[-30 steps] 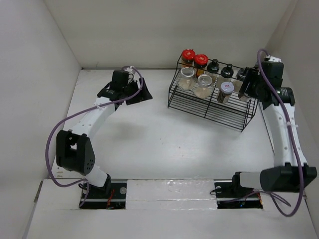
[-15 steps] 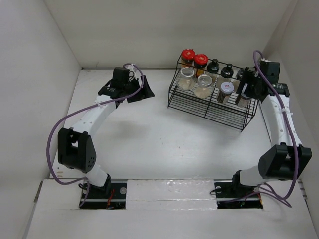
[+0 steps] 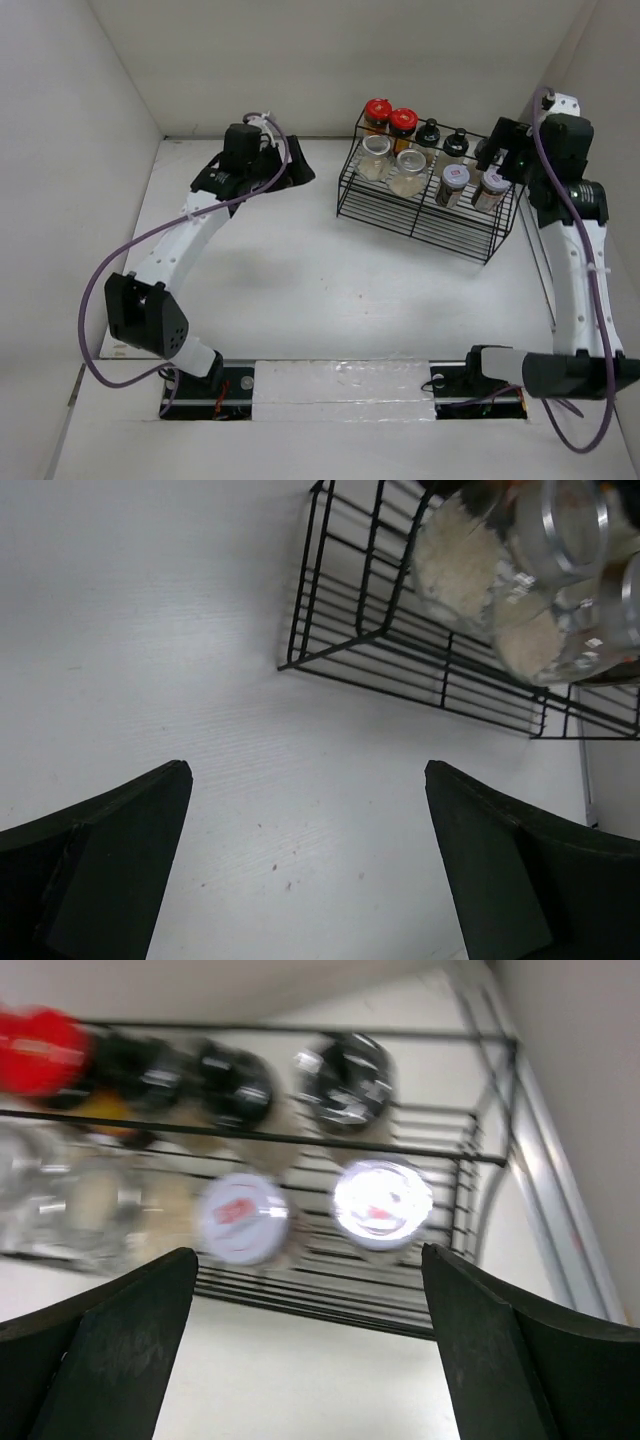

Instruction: Organize the condiment bottles

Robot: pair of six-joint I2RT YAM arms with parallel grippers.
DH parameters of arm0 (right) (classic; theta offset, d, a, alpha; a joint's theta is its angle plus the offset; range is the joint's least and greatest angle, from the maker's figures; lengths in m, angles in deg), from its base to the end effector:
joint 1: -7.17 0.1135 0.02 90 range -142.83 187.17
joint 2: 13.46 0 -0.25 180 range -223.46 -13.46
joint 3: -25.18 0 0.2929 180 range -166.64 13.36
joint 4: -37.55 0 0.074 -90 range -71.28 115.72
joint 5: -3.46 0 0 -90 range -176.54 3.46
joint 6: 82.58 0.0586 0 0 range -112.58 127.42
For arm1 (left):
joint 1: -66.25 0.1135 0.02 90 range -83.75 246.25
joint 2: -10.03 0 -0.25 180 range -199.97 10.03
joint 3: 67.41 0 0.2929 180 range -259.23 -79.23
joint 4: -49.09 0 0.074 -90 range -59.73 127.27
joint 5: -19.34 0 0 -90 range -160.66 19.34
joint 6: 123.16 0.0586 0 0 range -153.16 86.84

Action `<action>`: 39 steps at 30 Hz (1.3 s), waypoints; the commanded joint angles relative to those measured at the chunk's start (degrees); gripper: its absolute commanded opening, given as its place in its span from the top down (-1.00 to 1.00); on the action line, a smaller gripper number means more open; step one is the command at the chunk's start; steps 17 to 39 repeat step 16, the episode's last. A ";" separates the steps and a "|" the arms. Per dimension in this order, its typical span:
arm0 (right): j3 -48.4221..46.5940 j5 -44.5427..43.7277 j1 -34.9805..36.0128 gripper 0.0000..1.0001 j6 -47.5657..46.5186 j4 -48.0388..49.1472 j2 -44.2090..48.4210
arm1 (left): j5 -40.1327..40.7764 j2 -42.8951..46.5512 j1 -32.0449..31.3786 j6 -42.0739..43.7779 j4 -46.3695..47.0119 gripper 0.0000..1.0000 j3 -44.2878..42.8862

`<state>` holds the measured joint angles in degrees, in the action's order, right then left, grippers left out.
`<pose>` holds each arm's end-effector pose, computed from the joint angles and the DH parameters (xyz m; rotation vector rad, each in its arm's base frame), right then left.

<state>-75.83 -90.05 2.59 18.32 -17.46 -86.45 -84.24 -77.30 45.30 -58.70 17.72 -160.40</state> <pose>0.3222 -0.0294 0.4300 0.3128 2.0168 0.0065 0.3853 -0.1622 0.3353 0.0723 2.0872 -0.7443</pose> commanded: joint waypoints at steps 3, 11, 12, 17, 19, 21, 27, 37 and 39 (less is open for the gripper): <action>-1.70 15.23 8.61 -1.00 1.58 9.41 10.67 | 1.37 9.89 -1.11 -2.50 4.43 -1.00 -8.47; 6.66 21.45 25.39 -1.00 -0.35 19.36 15.77 | 3.83 17.01 -0.50 -5.22 7.25 -1.00 -9.11; 6.66 20.92 26.02 -1.00 -1.22 18.58 15.77 | 3.05 17.02 0.03 -5.74 7.25 -1.00 -8.58; 4.64 18.37 27.34 -1.00 -3.24 14.97 14.55 | 1.46 18.15 0.03 -6.80 7.86 -1.00 -6.03; 4.64 18.37 27.34 -1.00 -3.24 14.97 14.55 | 1.46 18.15 0.03 -6.80 7.86 -1.00 -6.03; 4.64 18.37 27.34 -1.00 -3.24 14.97 14.55 | 1.46 18.15 0.03 -6.80 7.86 -1.00 -6.03; 4.64 18.37 27.34 -1.00 -3.24 14.97 14.55 | 1.46 18.15 0.03 -6.80 7.86 -1.00 -6.03; 4.64 18.37 27.34 -1.00 -3.24 14.97 14.55 | 1.46 18.15 0.03 -6.80 7.86 -1.00 -6.03; 4.64 18.37 27.34 -1.00 -3.24 14.97 14.55 | 1.46 18.15 0.03 -6.80 7.86 -1.00 -6.03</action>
